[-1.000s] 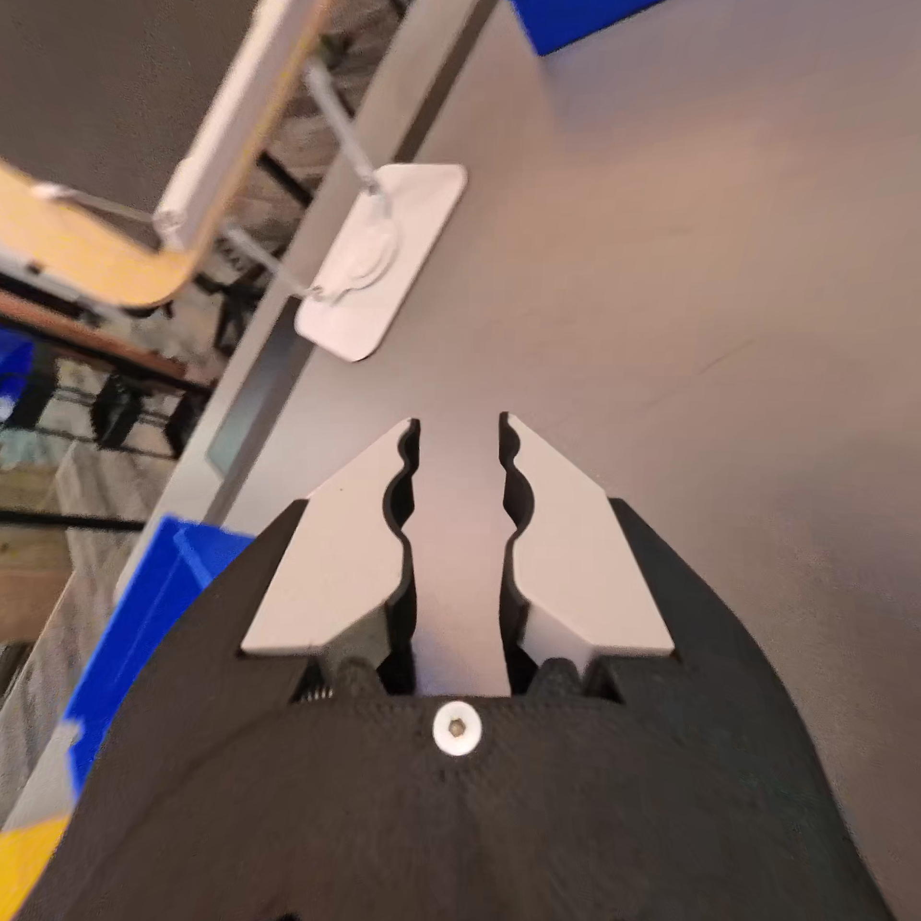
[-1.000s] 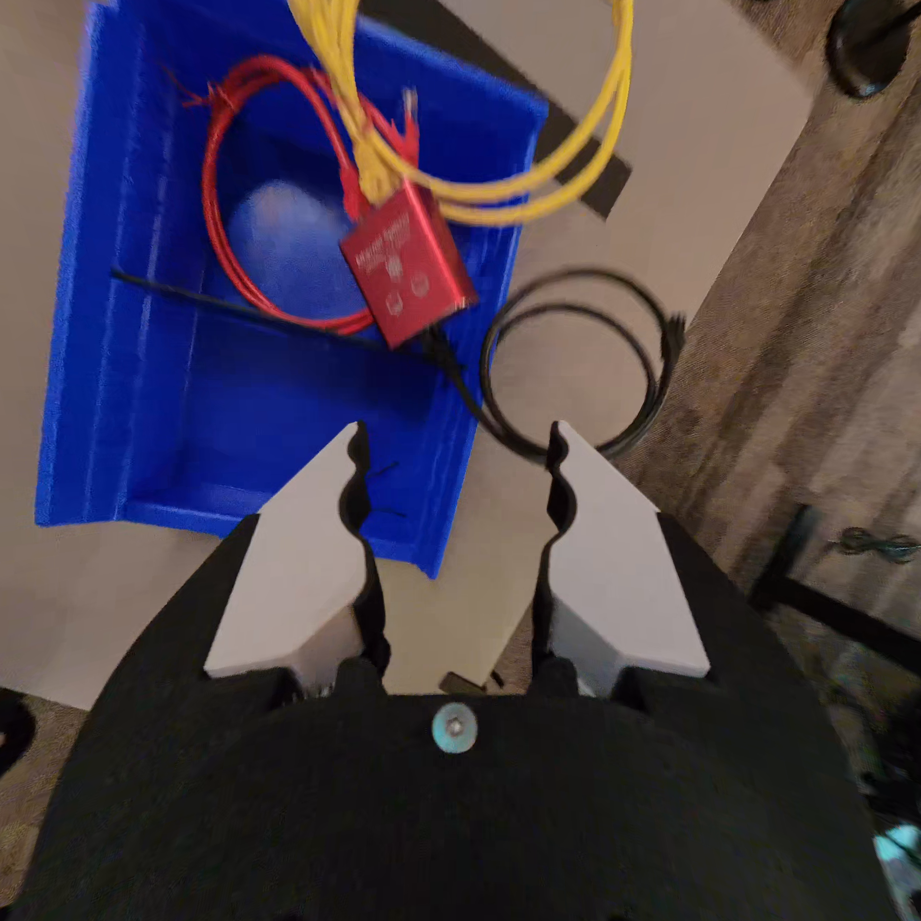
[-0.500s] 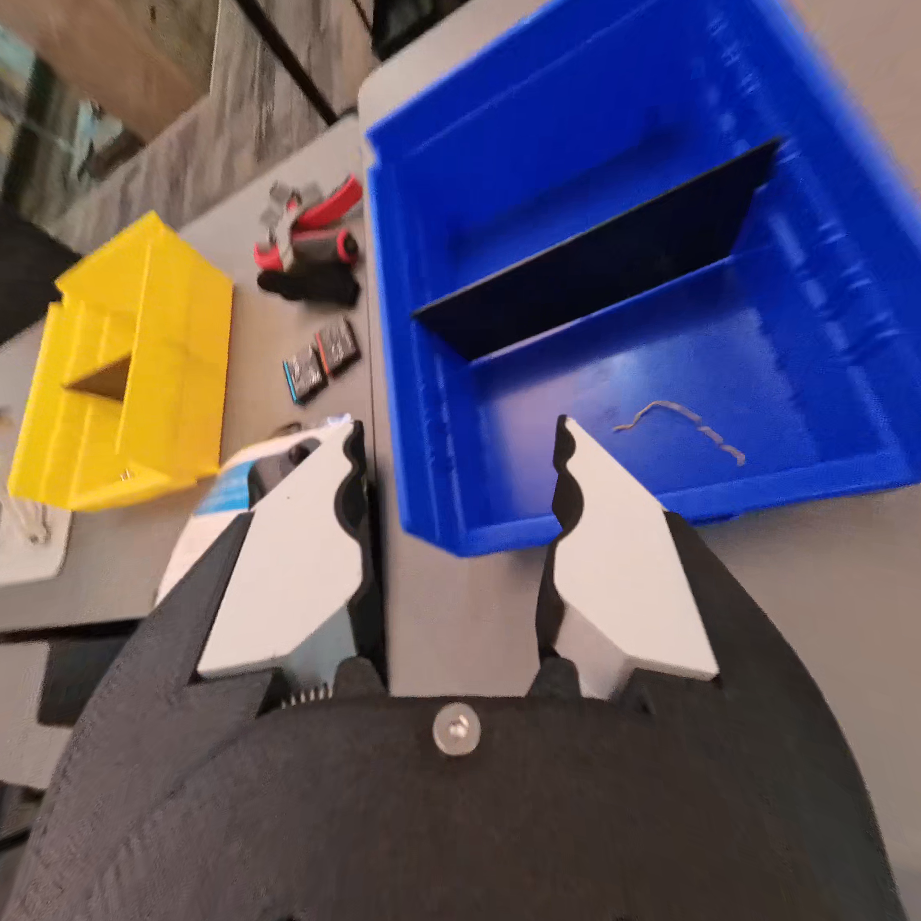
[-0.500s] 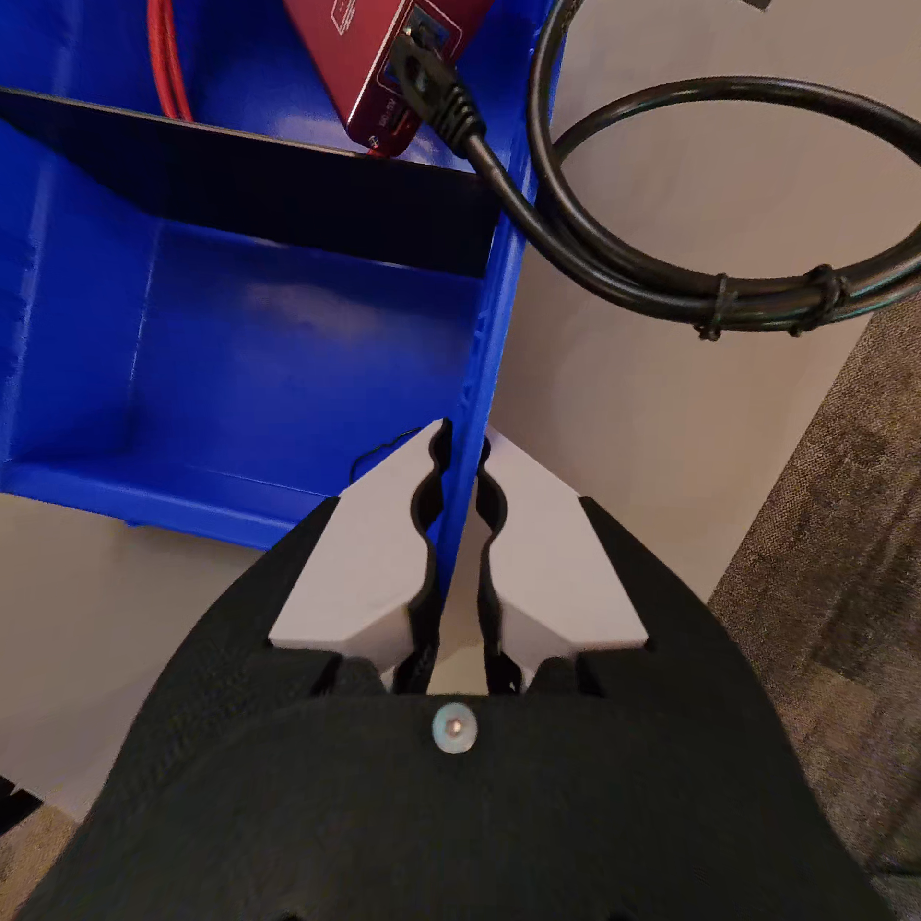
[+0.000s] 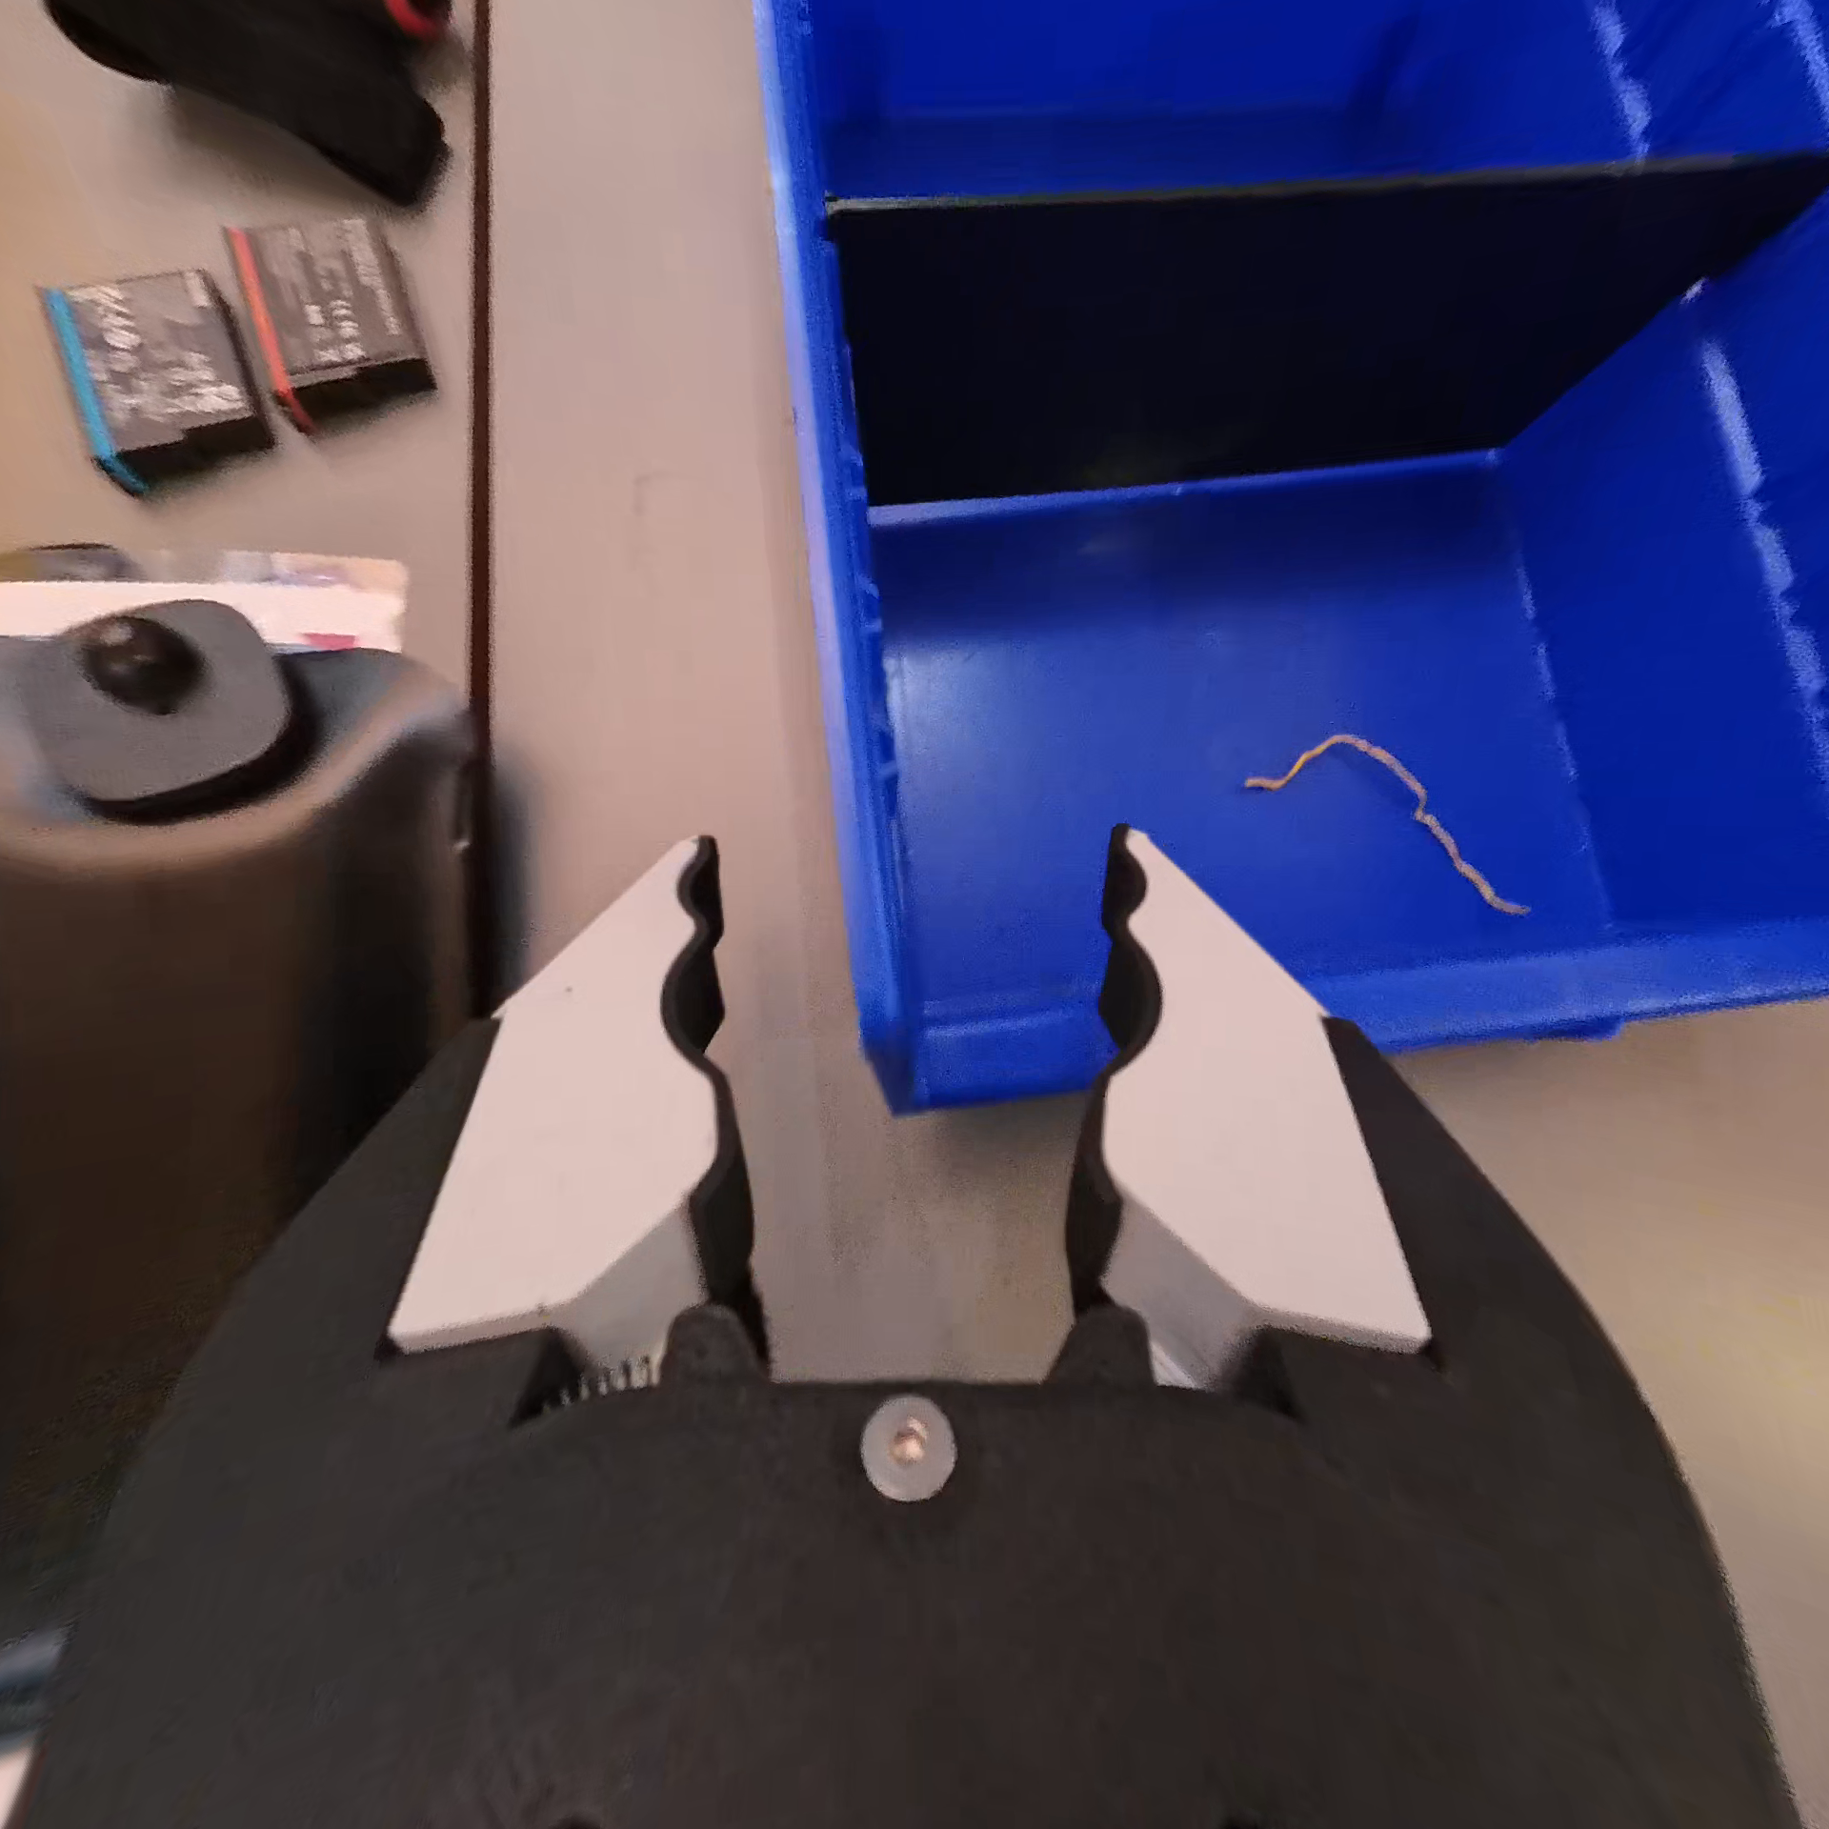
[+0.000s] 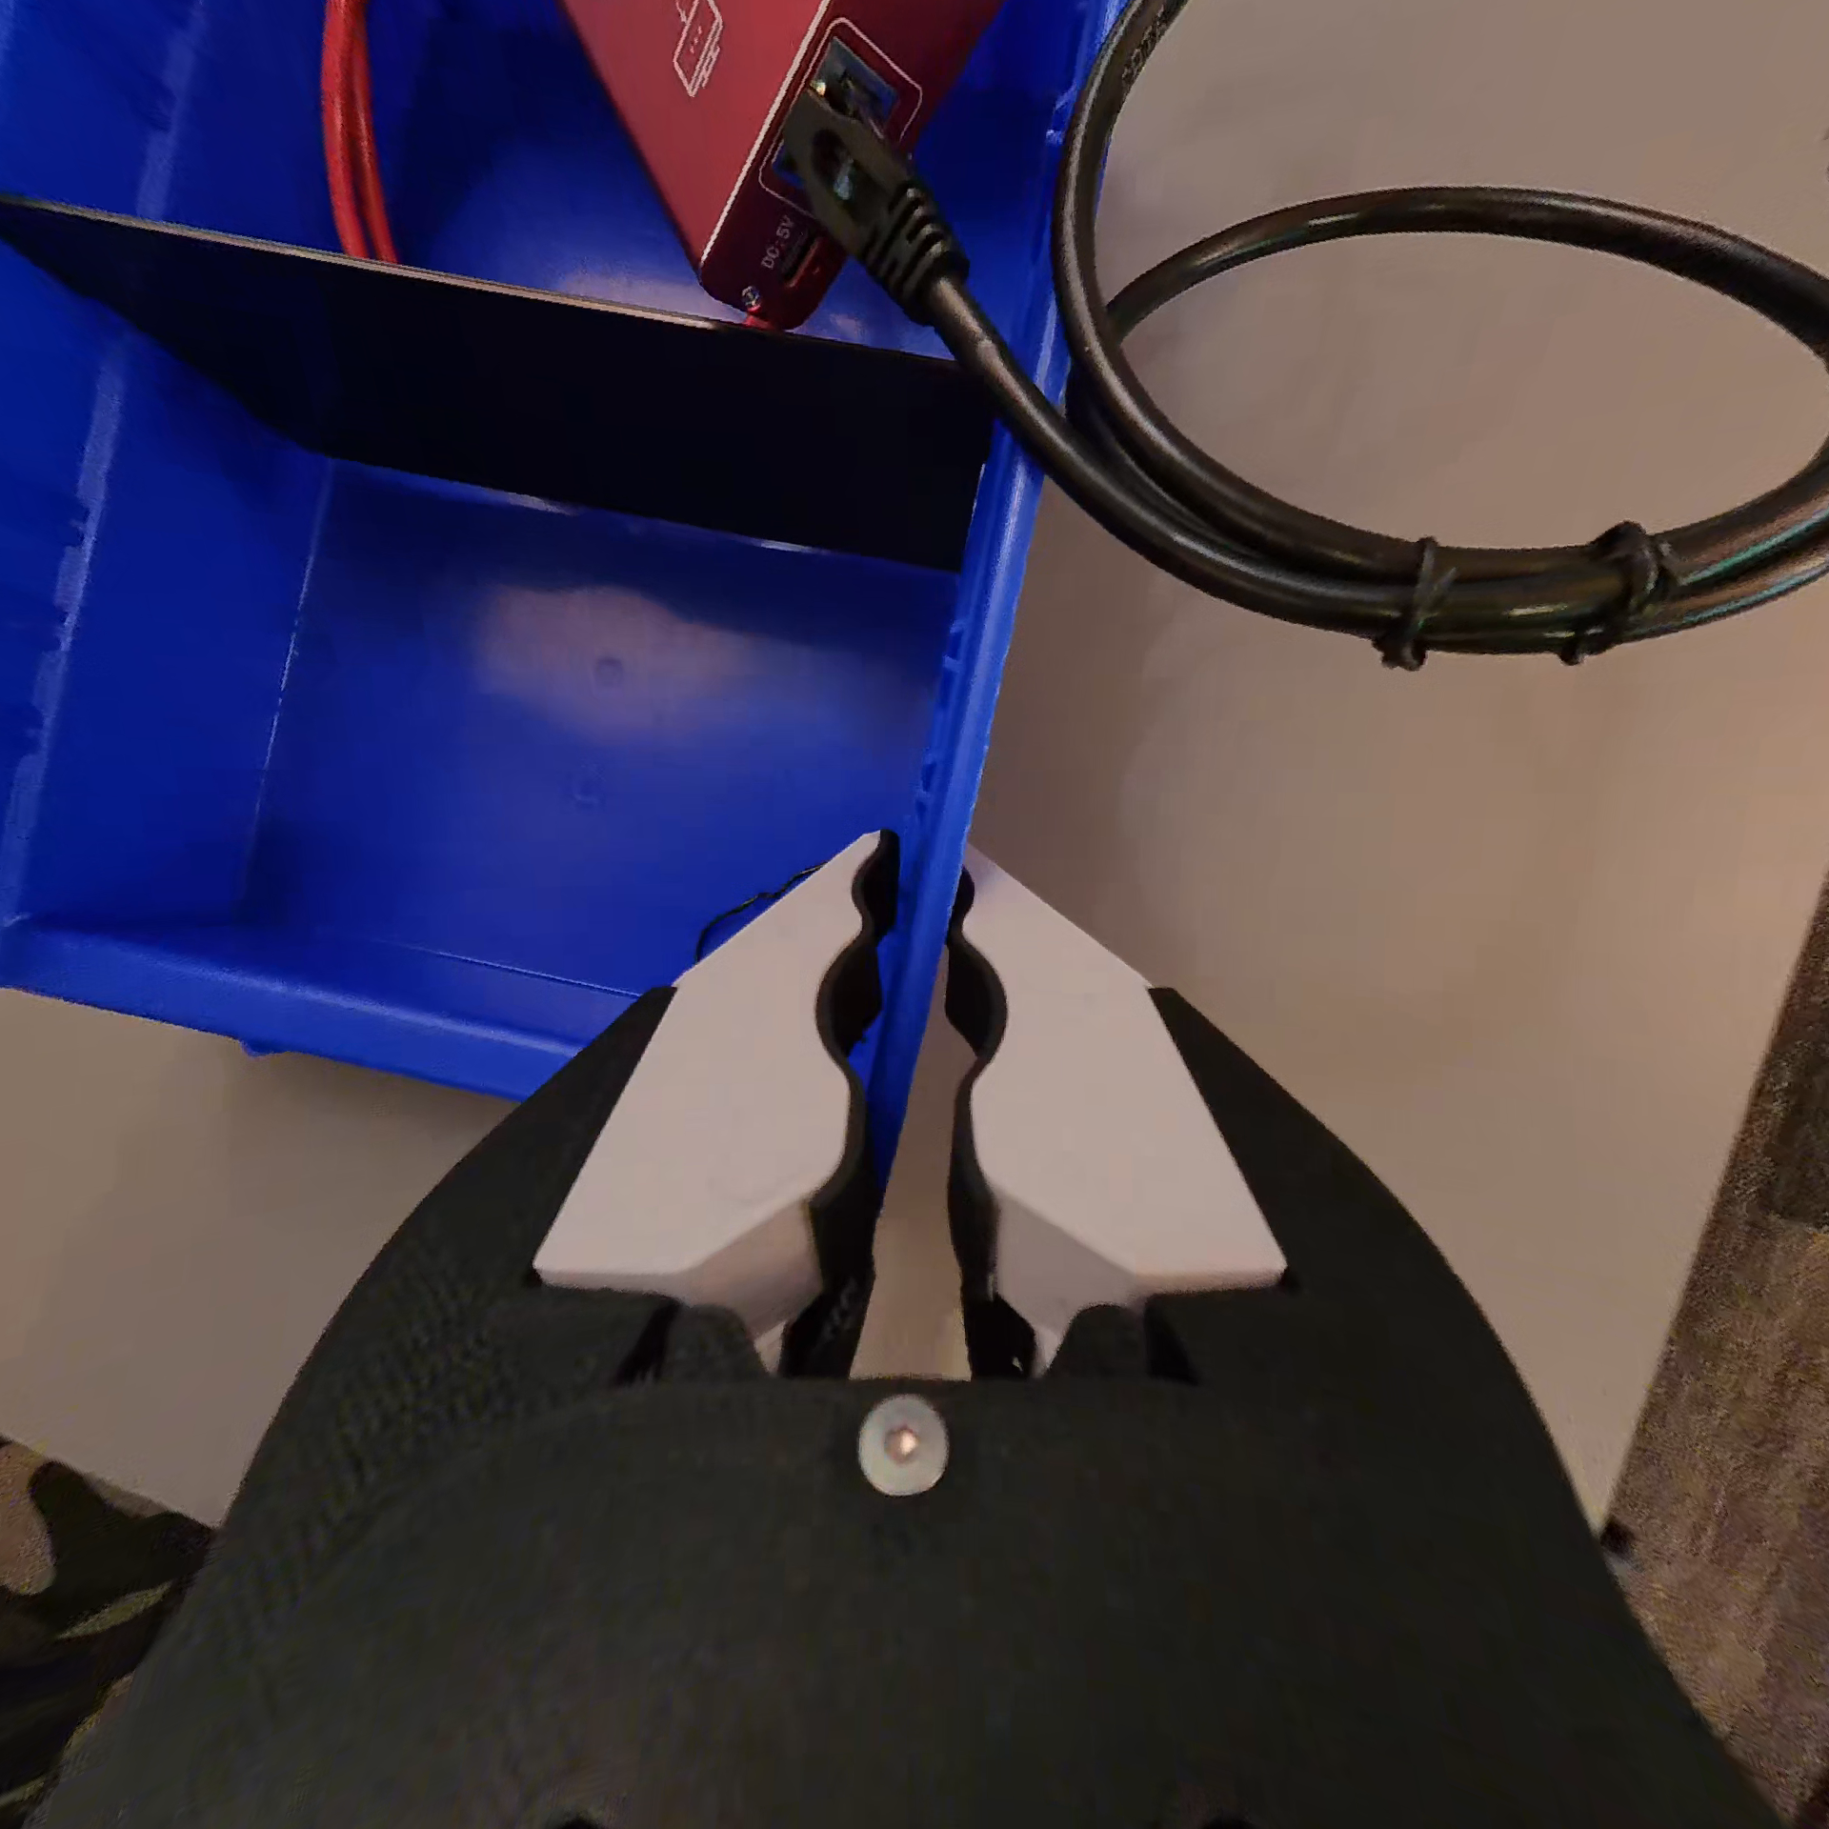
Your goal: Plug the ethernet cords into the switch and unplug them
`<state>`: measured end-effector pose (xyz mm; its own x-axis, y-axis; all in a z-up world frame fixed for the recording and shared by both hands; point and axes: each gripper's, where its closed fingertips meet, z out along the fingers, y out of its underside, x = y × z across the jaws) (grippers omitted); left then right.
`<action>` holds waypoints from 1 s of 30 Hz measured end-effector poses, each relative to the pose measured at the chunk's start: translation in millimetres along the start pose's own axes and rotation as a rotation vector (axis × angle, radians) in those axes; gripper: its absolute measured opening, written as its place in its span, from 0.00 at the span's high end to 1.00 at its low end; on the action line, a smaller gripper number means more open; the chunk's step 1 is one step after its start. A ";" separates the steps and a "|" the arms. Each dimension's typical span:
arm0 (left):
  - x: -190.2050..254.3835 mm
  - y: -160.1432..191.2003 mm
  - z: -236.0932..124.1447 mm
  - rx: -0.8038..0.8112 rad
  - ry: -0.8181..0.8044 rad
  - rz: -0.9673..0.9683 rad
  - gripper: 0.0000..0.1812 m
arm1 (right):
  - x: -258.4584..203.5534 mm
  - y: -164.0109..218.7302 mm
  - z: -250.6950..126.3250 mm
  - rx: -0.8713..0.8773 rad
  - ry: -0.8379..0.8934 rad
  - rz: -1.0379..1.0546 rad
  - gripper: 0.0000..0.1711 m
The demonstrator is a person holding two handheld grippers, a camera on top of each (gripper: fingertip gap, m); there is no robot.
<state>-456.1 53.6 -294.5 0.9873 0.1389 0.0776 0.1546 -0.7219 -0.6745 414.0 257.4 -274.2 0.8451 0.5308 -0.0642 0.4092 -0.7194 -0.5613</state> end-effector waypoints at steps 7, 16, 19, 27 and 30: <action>13.8 -15.9 21.6 0.021 0.151 -0.213 0.78 | -79.8 10.4 -0.8 -0.006 -0.030 -0.025 0.95; 11.7 -36.9 31.8 0.052 0.152 -0.235 0.98 | -187.7 0.6 13.7 0.007 -0.140 -0.102 0.86; 15.9 -42.7 28.1 0.076 0.144 -0.218 0.99 | -218.4 -4.5 19.2 0.003 -0.185 -0.117 0.83; 3.3 -77.5 -27.4 0.275 0.145 -0.244 0.98 | -283.0 -21.3 39.0 0.013 -0.190 -0.211 0.76; -1.6 -89.0 -56.4 0.337 0.122 -0.212 0.98 | -302.8 -26.5 44.6 0.014 -0.186 -0.233 0.76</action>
<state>-469.4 79.4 -193.2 0.9354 0.1644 0.3130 0.3535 -0.4206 -0.8355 132.0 135.7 -276.6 0.6504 0.7552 -0.0818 0.5793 -0.5628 -0.5897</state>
